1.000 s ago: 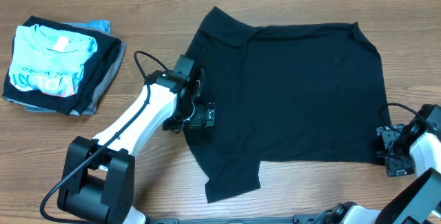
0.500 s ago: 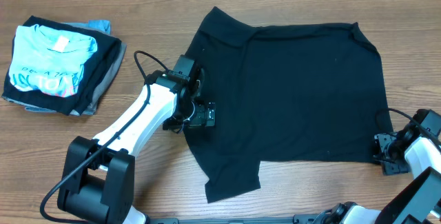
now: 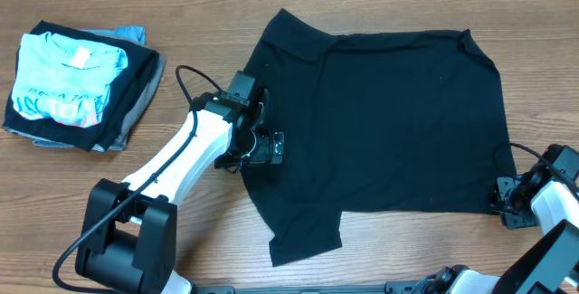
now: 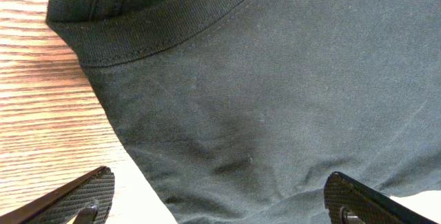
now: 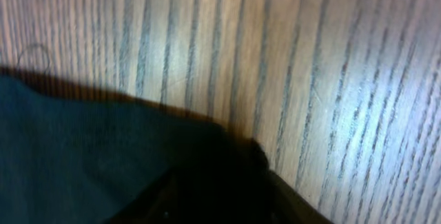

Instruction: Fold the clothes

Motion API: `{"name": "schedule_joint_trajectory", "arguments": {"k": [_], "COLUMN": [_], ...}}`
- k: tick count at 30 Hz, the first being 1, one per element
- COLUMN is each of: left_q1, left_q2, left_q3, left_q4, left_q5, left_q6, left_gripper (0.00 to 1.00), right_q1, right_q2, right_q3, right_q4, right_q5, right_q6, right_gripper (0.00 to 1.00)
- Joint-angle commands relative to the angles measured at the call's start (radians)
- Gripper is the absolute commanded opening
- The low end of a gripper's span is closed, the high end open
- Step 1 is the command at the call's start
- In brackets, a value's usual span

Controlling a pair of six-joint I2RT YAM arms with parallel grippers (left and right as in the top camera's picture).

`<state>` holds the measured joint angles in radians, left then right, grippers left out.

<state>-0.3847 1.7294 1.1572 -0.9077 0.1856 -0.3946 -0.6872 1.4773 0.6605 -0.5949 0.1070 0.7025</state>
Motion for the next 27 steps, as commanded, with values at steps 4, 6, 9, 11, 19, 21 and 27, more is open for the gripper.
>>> {"name": "schedule_joint_trajectory", "arguments": {"k": [4,6,9,11,19,21,27], "left_q1": [0.005,0.005,0.005,0.002,-0.006,-0.021,-0.109], "left_q2": [-0.023,-0.023,-0.024,-0.026,-0.028,-0.028,-0.028], "left_q3": [-0.008,-0.008,-0.008,-0.008,-0.008,-0.008,-0.008], "left_q4": [-0.043,-0.064,-0.076,-0.076,-0.175,-0.212,-0.305], "left_q5": [-0.012,-0.012,-0.007,-0.002,0.039,0.060,0.096], "left_q6": [-0.033,-0.032,-0.031,-0.024,0.076,0.099,0.137], "left_gripper": [1.00,1.00,0.98,0.95,0.95,0.95,0.93], "right_q1": [-0.002,-0.002,-0.002,-0.002,-0.002,-0.002,-0.002], "right_q2": [0.006,0.006,0.006,0.006,0.006,0.006,0.006], "right_q3": [-0.026,-0.026,-0.026,-0.026,-0.024,-0.024,-0.024], "right_q4": [0.011,0.012,0.013,0.015,0.027,0.032,0.037], "right_q5": [-0.058,-0.058,-0.061,-0.068,-0.080,-0.085,-0.087], "right_q6": [-0.023,-0.023,-0.024,-0.031,-0.030,-0.030,-0.030], "right_gripper": [0.19,0.12,0.04,0.04,0.04,0.04,0.04]}}
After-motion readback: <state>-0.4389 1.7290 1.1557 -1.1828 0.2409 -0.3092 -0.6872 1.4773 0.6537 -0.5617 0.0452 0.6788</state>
